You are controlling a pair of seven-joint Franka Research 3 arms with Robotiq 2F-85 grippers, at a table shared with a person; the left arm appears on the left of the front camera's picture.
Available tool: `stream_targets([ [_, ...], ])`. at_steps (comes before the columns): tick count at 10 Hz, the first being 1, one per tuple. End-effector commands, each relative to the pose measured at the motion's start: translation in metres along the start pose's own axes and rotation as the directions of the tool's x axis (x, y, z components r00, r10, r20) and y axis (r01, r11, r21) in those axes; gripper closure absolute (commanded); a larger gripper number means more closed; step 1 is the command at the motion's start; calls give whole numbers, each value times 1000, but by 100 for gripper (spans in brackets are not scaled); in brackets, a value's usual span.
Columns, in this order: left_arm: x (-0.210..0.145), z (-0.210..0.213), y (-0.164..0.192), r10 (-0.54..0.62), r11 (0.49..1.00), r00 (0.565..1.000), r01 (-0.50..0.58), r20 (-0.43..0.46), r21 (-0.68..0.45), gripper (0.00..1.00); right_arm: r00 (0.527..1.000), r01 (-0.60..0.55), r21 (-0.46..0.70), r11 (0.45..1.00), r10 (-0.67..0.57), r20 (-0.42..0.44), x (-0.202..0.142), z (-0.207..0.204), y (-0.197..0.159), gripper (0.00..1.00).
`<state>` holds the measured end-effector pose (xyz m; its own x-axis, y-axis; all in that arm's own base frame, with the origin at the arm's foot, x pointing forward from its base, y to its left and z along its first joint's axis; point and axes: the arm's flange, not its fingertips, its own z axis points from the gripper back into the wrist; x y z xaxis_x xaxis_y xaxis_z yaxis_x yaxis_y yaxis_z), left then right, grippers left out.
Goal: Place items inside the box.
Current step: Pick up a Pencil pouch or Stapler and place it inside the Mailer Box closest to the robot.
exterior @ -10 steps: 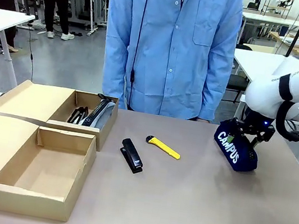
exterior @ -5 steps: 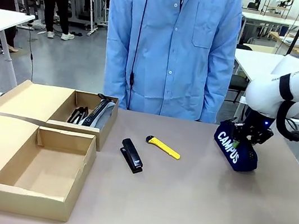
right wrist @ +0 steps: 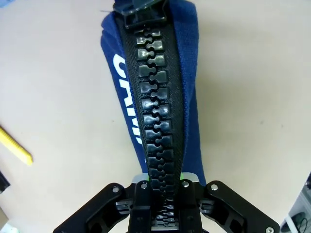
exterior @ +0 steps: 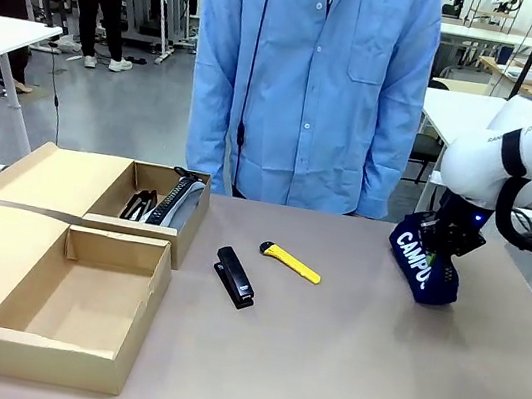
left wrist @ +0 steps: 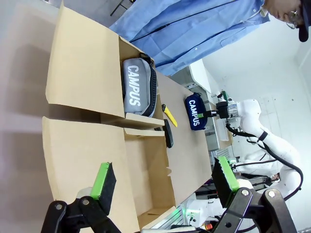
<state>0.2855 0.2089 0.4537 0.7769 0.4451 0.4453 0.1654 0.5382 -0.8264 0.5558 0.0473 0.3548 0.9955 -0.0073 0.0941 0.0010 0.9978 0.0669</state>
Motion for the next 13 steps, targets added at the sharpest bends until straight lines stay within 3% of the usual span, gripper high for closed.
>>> stream_targets([
  [1,-1,-1,1,-19,1000,1000,20,20,-23,0,1000,23,32,999,-24,13,-20,27,-22,100],
  [3,-1,-1,1,-19,1000,1000,20,20,-23,0,999,-43,173,984,43,6,-59,66,-59,100],
  [4,-1,-1,1,-19,1000,1000,20,20,-23,0,989,-121,271,955,140,-50,-85,85,-77,100],
  [5,-1,-1,1,-19,1000,1000,20,20,-23,0,967,-193,354,915,238,-87,-114,101,-86,100],
  [6,-1,-1,1,-19,1000,1000,20,20,-23,0,907,-344,433,833,414,-75,-144,111,-84,100],
  [7,-1,-1,1,-19,1000,1000,20,20,-23,0,843,-479,430,765,538,-19,-166,114,-77,100],
  [8,-1,-1,1,-19,1000,1000,20,20,-23,0,738,-625,426,654,673,48,-183,115,-72,100],
  [9,-1,-1,1,-19,1000,1000,20,20,-23,0,479,-824,408,394,868,128,-198,114,-68,100],
  [10,-1,-1,1,-19,1000,1000,20,20,-23,0,422,-857,407,315,884,204,-198,114,-69,100],
  [11,-1,-1,1,-19,1000,1000,20,20,-23,0,732,-620,440,650,681,25,-192,118,-66,100],
  [13,-1,-1,1,-19,1000,1000,20,20,-23,0,732,-620,440,650,681,25,-192,118,-66,100],
])
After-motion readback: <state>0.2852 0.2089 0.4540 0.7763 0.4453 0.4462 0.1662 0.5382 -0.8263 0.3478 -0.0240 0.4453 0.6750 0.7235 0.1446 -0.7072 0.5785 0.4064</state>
